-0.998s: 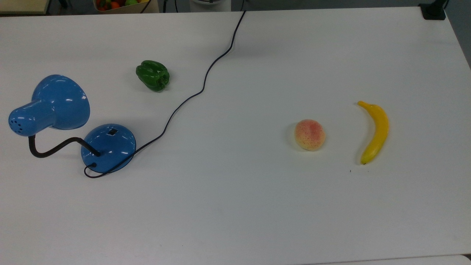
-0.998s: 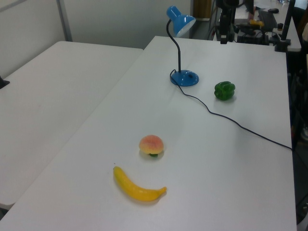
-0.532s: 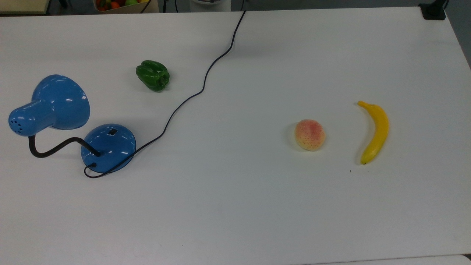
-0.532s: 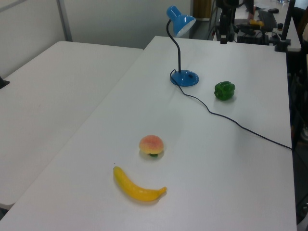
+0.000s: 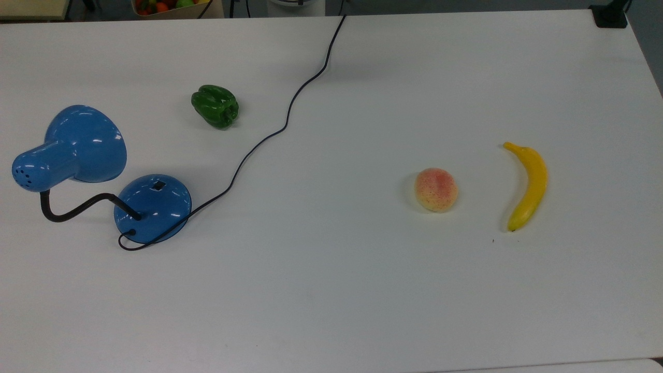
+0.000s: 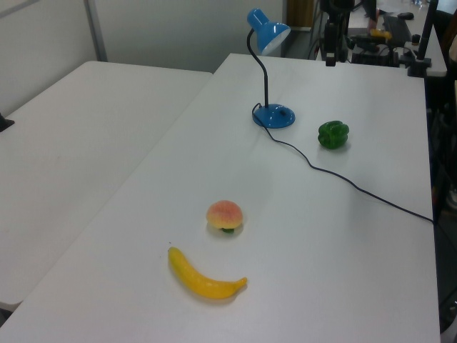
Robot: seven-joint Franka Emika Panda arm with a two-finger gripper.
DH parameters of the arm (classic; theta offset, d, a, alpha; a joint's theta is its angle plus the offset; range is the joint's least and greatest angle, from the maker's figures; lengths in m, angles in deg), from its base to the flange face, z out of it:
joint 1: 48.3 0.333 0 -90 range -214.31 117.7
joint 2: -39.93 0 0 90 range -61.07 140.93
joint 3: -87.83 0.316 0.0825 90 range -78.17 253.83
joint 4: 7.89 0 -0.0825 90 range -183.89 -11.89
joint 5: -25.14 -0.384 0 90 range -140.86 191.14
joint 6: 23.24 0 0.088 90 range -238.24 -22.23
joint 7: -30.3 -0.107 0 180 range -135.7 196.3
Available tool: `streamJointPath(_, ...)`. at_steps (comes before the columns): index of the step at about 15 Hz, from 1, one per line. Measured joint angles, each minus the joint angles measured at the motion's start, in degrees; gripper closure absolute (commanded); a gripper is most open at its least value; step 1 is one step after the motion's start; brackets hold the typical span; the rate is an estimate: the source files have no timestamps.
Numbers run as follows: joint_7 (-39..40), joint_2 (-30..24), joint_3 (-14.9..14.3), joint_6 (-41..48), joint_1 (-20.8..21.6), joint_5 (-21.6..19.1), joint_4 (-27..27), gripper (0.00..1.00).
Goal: Turn on desk lamp
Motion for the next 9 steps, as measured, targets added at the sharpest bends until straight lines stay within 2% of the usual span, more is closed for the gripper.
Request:
streamJointPath(1, 0.0, 0.0, 0.0, 0.0, 0.0, 0.0, 0.0, 0.14)
streamJointPath(3, -0.1, 0.1, 0.0, 0.0, 0.0, 0.0, 0.0, 0.46)
streamJointPath(5, -0.1, 0.1, 0.0, 0.0, 0.0, 0.0, 0.0, 0.86)
streamJointPath(6, -0.1, 0.1, 0.0, 0.0, 0.0, 0.0, 0.0, 1.0)
streamJointPath(9, -0.1, 0.3, 0.0, 0.0, 0.0, 0.0, 0.0, 1.0)
